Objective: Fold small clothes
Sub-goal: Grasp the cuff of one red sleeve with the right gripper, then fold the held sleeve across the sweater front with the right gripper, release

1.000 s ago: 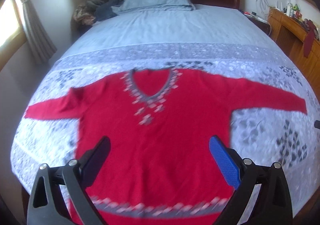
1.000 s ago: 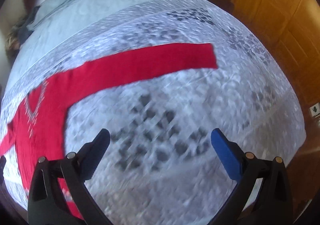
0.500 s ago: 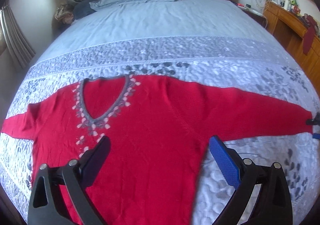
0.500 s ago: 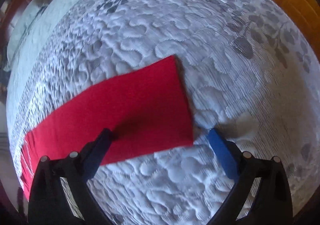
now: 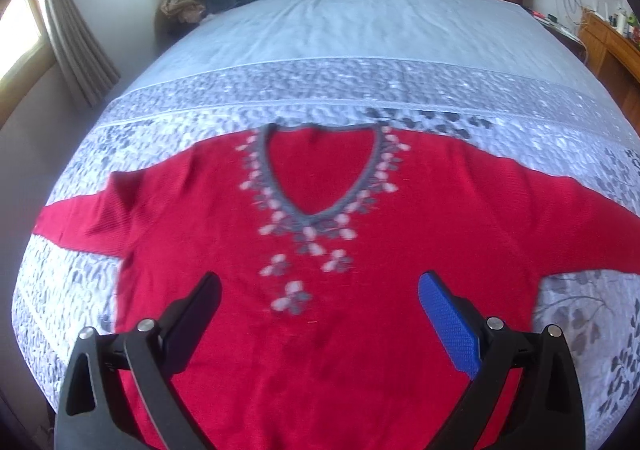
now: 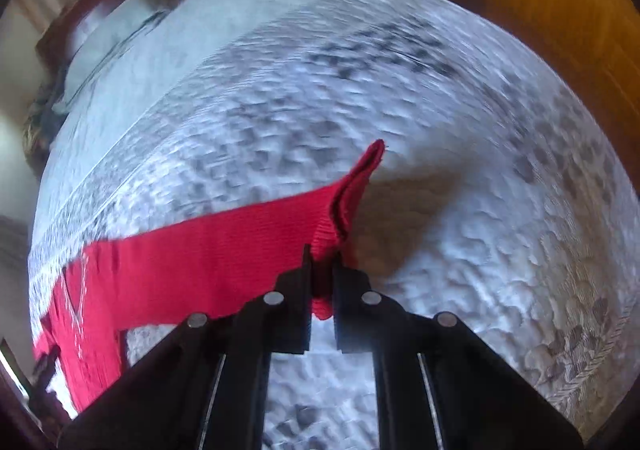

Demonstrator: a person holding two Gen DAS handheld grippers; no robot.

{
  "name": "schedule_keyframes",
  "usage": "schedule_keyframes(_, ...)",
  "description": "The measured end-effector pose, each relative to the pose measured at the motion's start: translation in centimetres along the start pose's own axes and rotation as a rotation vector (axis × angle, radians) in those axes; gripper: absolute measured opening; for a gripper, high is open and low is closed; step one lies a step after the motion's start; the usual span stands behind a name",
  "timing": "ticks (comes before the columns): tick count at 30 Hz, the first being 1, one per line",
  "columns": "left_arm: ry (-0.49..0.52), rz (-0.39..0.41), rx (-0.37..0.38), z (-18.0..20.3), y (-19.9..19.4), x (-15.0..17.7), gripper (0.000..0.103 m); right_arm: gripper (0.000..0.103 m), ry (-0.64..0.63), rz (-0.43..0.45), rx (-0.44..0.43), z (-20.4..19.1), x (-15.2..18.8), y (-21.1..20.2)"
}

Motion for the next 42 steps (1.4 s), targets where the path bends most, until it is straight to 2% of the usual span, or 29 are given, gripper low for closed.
schedule_keyframes(4,-0.043,-0.018,-0.029,-4.8,1.1,0.3,0.099,0.007,-0.126,-0.047,-0.025,-8.5,1.4,1.8)
schedule_keyframes(10,-0.109,-0.044,-0.037,-11.5,2.4,0.9,0.099,0.007,-0.302,-0.169,-0.133,-24.1,6.8,7.7)
schedule_keyframes(13,-0.130,-0.044,-0.037,-13.9,2.7,0.9,0.099,0.007,-0.338,-0.219,-0.215,-31.1,9.4,10.6)
schedule_keyframes(19,-0.161,-0.055,-0.005,-16.1,3.4,1.0,0.099,0.008,-0.372,-0.309,-0.352,-41.3,13.0,15.7)
schedule_keyframes(22,-0.155,-0.065,0.024,-15.8,3.9,0.9,0.099,0.027,-0.361,-0.318,-0.345,-42.3,13.6,16.5)
schedule_keyframes(24,-0.143,-0.073,0.063,-14.9,4.1,0.7,0.099,0.029,-0.351,-0.292,-0.380,-41.7,13.3,15.2)
schedule_keyframes(26,-0.130,-0.073,0.121,-13.7,4.1,0.4,0.099,0.029,-0.363,-0.261,-0.356,-39.8,12.5,14.1)
schedule_keyframes(28,-0.108,-0.086,0.213,-11.6,4.2,-0.1,0.098,0.029,-0.377,-0.225,-0.325,-37.2,12.0,12.2)
schedule_keyframes(30,-0.099,-0.132,0.354,-8.6,4.5,-0.5,0.097,0.029,-0.370,-0.219,-0.317,-34.9,12.0,11.3)
schedule_keyframes(31,-0.097,-0.152,0.398,-7.6,4.8,-0.5,0.096,0.029,-0.367,-0.217,-0.306,-33.4,12.2,10.7)
schedule_keyframes(33,-0.091,-0.231,0.497,-4.7,5.8,-0.4,0.078,0.029,-0.368,-0.212,-0.285,-31.4,12.6,10.4)
schedule_keyframes(35,-0.093,-0.303,0.556,-2.4,7.0,-0.2,0.073,0.029,-0.376,-0.208,-0.260,-29.5,13.2,10.1)
schedule_keyframes(37,-0.092,-0.341,0.571,-0.9,7.9,0.0,0.073,0.029,-0.381,-0.201,-0.241,-27.9,13.9,10.2)
schedule_keyframes(40,-0.083,-0.384,0.555,0.5,9.4,0.5,0.070,0.029,-0.367,-0.200,-0.250,-26.7,14.7,10.6)
schedule_keyframes(42,-0.086,-0.403,0.556,1.1,10.1,0.7,0.054,0.029,-0.364,-0.194,-0.249,-26.0,15.0,10.7)
Point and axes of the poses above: each gripper's, at about its wrist camera, not at the fingertips, and y roughly the way its jaws point, z to its right, x to its underside, the point moved 7 cm from there along y, roughly the way its jaws point, and after that the axes turned 11 degrees about -x, right-handed, at the moved point
